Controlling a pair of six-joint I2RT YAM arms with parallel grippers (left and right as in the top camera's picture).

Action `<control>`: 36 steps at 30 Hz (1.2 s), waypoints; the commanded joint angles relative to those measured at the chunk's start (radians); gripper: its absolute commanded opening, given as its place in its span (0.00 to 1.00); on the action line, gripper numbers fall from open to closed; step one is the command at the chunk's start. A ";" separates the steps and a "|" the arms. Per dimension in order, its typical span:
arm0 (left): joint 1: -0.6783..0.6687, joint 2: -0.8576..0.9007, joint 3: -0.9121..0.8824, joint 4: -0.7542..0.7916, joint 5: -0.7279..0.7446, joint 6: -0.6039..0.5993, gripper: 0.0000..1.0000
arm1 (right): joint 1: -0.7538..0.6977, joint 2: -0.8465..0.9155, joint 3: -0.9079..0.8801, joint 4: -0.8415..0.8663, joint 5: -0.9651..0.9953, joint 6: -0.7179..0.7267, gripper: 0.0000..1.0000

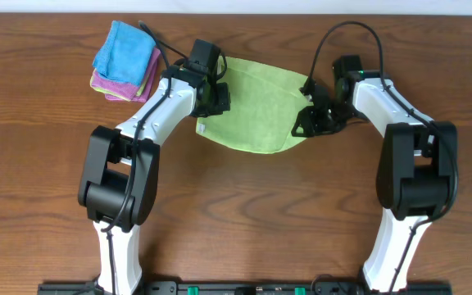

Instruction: Fold the cloth

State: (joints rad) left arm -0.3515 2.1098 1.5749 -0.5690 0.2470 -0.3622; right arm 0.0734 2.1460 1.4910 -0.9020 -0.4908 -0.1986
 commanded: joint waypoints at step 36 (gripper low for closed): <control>0.199 -0.108 -0.002 -0.293 0.038 -0.042 0.89 | -0.043 -0.373 -0.004 -0.321 -0.031 -0.019 0.60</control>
State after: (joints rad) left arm -0.2024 2.0182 1.5749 -0.8566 0.2520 -0.3935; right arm 0.0483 1.8214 1.4899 -1.2201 -0.5163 -0.2375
